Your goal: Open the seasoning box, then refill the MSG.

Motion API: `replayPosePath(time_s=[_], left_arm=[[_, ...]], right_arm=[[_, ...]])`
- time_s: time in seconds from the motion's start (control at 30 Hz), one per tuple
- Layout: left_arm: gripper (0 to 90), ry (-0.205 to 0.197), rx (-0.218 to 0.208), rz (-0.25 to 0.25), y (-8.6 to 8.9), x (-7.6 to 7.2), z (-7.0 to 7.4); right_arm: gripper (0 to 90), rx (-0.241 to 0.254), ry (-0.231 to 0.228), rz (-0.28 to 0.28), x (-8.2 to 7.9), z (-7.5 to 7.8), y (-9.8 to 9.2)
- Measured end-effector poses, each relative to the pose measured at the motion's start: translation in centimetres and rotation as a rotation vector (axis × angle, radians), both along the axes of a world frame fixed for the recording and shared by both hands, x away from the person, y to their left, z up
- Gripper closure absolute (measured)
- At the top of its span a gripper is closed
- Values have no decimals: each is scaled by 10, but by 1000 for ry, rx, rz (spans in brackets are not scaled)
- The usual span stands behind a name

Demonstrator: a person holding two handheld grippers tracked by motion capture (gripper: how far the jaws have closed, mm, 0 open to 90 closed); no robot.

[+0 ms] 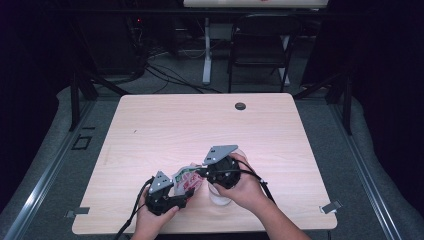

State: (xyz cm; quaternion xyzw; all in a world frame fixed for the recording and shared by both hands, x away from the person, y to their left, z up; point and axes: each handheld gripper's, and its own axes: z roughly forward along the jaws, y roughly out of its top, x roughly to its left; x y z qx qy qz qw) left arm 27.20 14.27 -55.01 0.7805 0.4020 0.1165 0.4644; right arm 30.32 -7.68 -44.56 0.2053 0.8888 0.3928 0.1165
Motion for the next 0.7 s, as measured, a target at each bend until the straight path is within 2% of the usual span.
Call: replayPosePath(time_s=[0.07,0.17,0.5,0.7], left_arm=[[322,3,-2,6,-1,0,-3],[294,0,26,5,-3,1,-5],[275,9,57,24,-4,3,-13],[266,12,58,29,-4,5,-15]], right_arm=[[900,3,3,4,0,0,0],[900,6,5,1,-1,0,-1],[900,8,2,7,-2,0,-2],[900,12,2,9,-2,-1,-2]])
